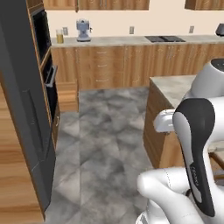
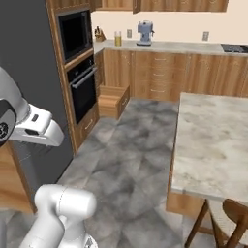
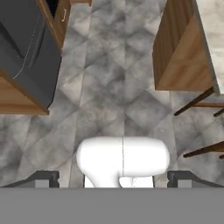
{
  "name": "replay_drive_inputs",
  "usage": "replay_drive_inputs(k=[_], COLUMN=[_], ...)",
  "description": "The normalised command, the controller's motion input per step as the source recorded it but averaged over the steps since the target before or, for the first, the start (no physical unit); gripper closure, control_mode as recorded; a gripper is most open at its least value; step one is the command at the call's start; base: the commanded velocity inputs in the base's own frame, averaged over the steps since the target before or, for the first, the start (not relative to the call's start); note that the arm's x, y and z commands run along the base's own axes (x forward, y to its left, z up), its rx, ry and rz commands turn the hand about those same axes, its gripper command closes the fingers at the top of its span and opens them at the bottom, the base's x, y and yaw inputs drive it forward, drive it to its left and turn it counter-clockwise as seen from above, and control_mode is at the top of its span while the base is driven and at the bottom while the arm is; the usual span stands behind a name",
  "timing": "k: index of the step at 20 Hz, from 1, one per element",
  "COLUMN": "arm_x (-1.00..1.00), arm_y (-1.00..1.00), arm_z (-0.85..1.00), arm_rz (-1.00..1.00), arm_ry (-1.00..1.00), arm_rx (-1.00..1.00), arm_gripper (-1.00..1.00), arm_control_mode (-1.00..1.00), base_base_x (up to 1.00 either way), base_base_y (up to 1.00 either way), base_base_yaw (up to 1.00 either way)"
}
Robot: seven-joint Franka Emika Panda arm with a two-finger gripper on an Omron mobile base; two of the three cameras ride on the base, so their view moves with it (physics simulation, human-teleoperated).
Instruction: There is a tray on the dining counter. Grab the cup, mug, and pitcher and place them on the tray. The pitcher may be placed next to the tray if it cannot fit the tray.
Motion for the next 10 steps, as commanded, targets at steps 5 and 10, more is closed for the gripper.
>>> replay_drive_inputs(k=[5, 10], arm_x=[0.0, 0.0], arm_y=[0.0, 0.0], arm_z=[0.0, 0.0], arm_rz=[0.0, 0.0], arm_ry=[0.0, 0.0], arm_rx=[0.0, 0.0], arm_gripper=[-1.0, -1.0], arm_control_mode=[1.0, 1.0], base_base_x=[1.0, 1.0], base_base_y=[0.24, 0.0], base_base_yaw=[0.0, -0.04])
